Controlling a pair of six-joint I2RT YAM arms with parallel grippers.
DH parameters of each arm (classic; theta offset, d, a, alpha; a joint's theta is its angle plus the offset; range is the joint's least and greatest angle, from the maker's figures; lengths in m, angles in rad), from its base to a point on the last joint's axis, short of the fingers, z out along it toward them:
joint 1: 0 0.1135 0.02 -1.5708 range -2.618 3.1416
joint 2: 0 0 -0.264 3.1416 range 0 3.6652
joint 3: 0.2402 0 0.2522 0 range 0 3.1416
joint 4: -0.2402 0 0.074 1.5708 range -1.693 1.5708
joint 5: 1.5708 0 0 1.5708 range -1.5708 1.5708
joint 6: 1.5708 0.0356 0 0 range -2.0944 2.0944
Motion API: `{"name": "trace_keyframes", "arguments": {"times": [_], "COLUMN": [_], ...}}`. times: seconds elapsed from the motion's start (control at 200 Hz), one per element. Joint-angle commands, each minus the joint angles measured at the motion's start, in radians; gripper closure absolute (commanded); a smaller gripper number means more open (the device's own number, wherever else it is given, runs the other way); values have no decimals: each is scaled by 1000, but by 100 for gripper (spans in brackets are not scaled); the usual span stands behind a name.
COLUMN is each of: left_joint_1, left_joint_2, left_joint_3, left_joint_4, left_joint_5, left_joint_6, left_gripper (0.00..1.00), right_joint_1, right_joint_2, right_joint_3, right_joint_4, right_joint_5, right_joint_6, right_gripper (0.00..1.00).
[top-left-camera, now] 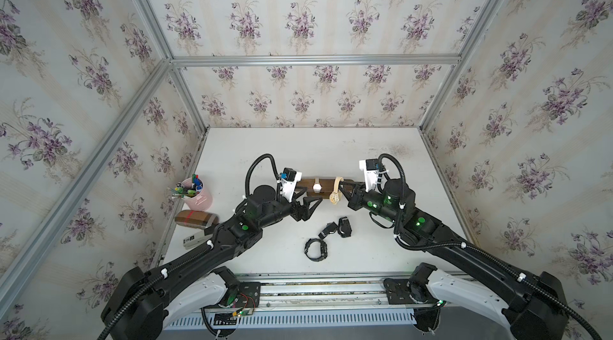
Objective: Place watch on stand
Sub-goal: Pick up the watch at the center of the board.
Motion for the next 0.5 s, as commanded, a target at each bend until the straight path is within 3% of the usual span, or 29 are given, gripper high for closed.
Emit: {"name": "trace_keyframes", "arguments": {"times": [0.0, 0.2, 0.305, 0.495], "left_joint_1": [-28, -121, -138, -156], "left_joint_2": [-21, -23, -2, 59], "left_joint_3": [15, 72, 97, 157], "left_joint_4": [-52, -122, -129, -156], "left_joint_5": [-57, -135, -147, -158], "left_joint_6": [20, 41, 21, -5], "left_gripper": [19, 18, 13, 12], "right_joint_1": [1, 11, 34, 72], "right_joint_2": [22, 68, 81, 91], "right_joint_3": [7, 35, 51, 60], "right_joint_4": [36, 50, 40, 34], "right_joint_5": [33, 51, 80, 133], "right_joint_6": [-18, -41, -61, -82], "right_gripper": [100, 100, 100, 100]}}
